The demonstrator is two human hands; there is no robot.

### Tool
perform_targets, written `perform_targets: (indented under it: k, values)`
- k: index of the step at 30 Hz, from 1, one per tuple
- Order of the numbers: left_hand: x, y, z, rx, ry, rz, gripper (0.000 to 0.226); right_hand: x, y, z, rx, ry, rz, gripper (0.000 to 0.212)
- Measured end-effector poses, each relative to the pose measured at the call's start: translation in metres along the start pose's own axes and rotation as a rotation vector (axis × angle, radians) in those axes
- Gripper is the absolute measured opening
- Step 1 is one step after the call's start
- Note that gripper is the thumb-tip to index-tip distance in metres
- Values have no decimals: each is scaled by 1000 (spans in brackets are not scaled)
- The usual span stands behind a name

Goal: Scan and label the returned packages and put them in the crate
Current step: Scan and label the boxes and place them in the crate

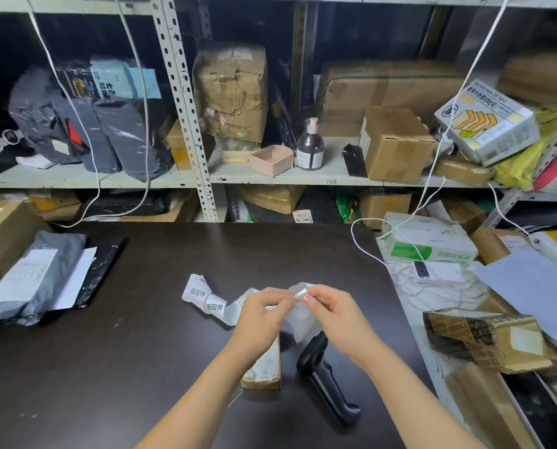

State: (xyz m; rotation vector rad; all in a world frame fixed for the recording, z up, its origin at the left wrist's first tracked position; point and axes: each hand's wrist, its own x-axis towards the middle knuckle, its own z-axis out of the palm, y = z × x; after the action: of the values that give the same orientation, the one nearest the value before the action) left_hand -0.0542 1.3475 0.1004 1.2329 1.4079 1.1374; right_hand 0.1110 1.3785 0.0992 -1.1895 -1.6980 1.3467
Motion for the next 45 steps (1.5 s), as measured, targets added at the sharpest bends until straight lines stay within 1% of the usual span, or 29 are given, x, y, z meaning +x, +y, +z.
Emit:
perform_targets:
  k: [3,6,10,12,14,16,17,18,19,20,21,22,23,24,26,27,28,30,32,34,36,38,41,45]
  values:
    - [5,-5,3,6,55,-22,21,6,6,-3,-54,-33,25,22]
    - [11,-10,5,18,148,-63,31,13,14,-7,-84,-38,67,22]
    - [16,-7,0,-24,314,-105,24,22,29,-20,-92,-21,141,24]
    - [15,-6,-6,-45,369,-107,22,29,39,-27,-113,33,207,24]
    - [12,-7,-14,-15,440,-79,21,39,47,-32,-154,167,281,21]
    - [9,-10,-22,88,522,-42,21,47,51,-36,-196,353,339,13]
    - [7,-12,-25,141,566,-38,21,50,50,-35,-220,455,364,19]
    - [5,-14,-27,173,601,-45,20,50,50,-33,-237,564,366,31]
    - [2,-16,-30,182,613,-56,16,48,46,-30,-248,668,337,37]
    - [-1,-17,-31,167,601,-63,11,46,41,-26,-252,732,289,37]
    - [-4,-18,-32,134,572,-66,7,44,35,-19,-232,723,252,31]
    - [-8,-19,-33,93,537,-72,2,41,30,-11,-162,646,250,22]
    - [-11,-19,-33,49,508,-80,1,38,22,-2,-41,520,297,15]
    - [-13,-20,-33,9,490,-83,3,34,13,8,107,372,374,12]
    - [-18,-24,-33,-28,454,-73,9,29,1,26,371,108,522,20]
    - [-21,-26,-33,-31,424,-68,12,26,-2,36,454,33,559,25]
    - [-23,-29,-33,-39,389,-68,13,24,-3,44,509,11,571,29]
    - [-30,-35,-34,-58,330,-82,15,19,-1,57,568,84,569,33]
    - [-35,-42,-37,-40,297,-102,18,16,3,63,515,184,571,37]
    - [-40,-49,-42,16,258,-117,24,14,7,63,451,211,575,38]
    - [-45,-54,-46,63,206,-130,29,11,10,61,411,201,559,37]
    - [-47,-58,-46,23,193,-166,28,9,11,61,354,160,523,37]
    - [-45,-60,-43,-102,268,-263,21,5,13,62,275,67,490,40]
    - [-39,-67,-39,-146,323,-390,31,2,16,64,186,7,444,37]
